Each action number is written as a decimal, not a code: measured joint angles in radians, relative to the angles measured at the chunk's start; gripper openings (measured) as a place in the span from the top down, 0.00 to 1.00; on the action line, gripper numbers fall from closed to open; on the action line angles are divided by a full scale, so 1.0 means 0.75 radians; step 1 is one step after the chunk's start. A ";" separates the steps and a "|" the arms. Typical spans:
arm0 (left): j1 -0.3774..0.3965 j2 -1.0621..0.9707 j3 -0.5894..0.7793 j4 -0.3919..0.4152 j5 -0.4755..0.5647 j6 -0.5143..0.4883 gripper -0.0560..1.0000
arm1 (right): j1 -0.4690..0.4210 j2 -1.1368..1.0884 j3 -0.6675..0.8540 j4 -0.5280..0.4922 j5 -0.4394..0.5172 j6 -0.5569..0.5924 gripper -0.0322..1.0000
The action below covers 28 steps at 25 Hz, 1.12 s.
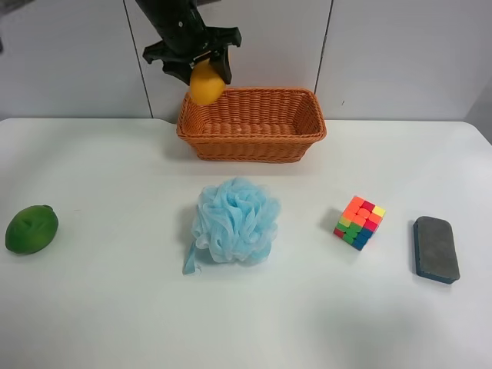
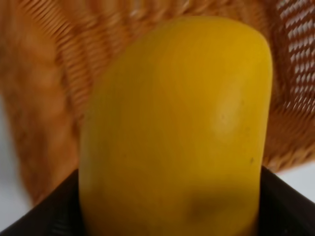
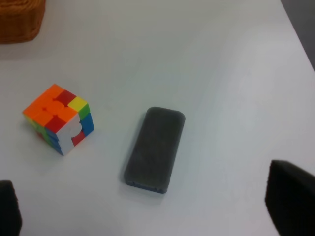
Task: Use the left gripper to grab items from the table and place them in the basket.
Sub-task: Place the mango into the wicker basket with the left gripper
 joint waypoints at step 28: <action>0.000 0.299 -0.003 -0.159 -0.397 0.163 0.08 | 0.000 0.000 0.000 0.000 0.000 0.000 0.01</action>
